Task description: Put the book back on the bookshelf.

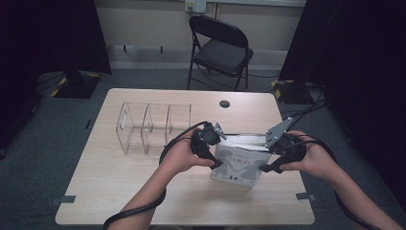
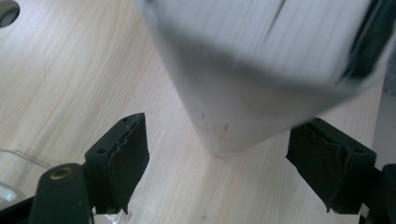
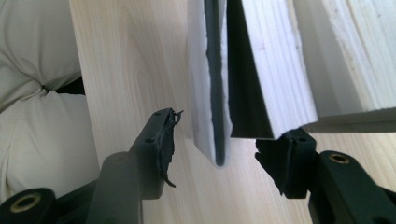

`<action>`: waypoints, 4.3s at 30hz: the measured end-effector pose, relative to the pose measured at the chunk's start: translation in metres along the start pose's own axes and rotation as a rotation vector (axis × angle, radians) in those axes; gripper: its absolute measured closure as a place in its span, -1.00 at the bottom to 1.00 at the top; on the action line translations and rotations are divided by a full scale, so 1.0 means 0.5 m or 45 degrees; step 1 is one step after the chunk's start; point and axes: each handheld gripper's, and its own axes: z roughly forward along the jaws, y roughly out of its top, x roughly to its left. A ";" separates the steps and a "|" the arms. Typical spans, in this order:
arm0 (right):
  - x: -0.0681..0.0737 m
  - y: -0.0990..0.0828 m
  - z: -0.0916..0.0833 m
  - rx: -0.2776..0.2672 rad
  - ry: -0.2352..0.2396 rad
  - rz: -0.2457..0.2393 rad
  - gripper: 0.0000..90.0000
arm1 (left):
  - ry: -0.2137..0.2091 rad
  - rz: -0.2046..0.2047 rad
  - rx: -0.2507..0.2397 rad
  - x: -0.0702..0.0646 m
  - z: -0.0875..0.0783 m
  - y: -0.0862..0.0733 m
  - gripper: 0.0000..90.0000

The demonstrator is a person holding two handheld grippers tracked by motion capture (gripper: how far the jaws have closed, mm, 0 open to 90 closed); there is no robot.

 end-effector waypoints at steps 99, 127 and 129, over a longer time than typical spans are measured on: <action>-0.026 -0.066 0.033 -0.043 0.005 0.104 -0.24 | -0.073 0.149 0.148 -0.050 0.053 0.147 -0.22; -0.028 -0.094 0.040 -0.085 -0.020 0.151 -0.32 | -0.032 -0.077 0.239 -0.050 0.020 0.132 0.17; -0.028 -0.095 0.046 -0.079 -0.024 0.163 -0.36 | -0.035 -0.094 0.249 -0.045 0.016 0.129 0.17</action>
